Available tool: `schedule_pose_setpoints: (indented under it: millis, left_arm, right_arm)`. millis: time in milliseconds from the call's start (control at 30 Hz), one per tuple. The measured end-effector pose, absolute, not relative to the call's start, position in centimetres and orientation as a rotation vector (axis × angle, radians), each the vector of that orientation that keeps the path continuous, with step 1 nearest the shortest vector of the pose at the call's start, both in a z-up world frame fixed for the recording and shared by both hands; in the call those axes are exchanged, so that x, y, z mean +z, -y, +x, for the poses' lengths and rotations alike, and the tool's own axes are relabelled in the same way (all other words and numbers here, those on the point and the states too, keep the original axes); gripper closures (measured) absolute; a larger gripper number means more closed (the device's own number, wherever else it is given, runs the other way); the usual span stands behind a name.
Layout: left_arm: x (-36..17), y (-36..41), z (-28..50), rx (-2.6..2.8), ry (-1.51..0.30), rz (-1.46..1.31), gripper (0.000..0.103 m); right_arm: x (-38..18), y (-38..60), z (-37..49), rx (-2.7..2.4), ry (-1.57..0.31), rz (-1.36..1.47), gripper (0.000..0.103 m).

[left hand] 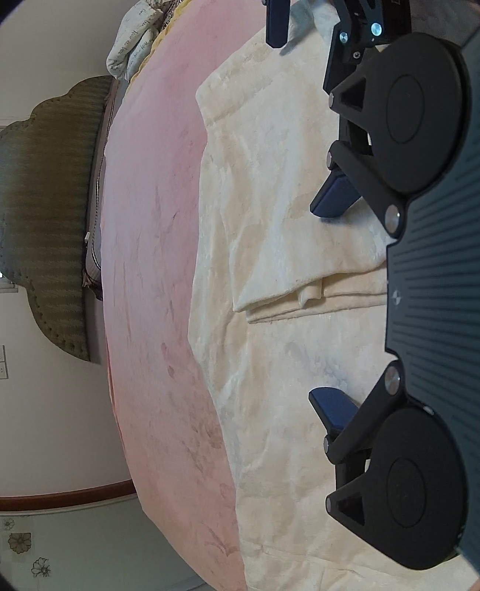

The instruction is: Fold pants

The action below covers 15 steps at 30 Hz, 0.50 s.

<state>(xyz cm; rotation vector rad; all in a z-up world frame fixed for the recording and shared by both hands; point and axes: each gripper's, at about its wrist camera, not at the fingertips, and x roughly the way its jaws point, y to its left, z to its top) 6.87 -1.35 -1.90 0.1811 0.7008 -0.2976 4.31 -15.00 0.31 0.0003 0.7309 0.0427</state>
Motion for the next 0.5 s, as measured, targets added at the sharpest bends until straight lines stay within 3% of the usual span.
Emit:
schedule_pose_setpoints:
  millis: [500]
  left_arm:
    - [-1.3,-3.0,6.6,-0.164,-0.690,0.143,0.000]
  right_arm:
    - [0.9,10.9,4.9,0.111,-0.711,-0.106,0.008]
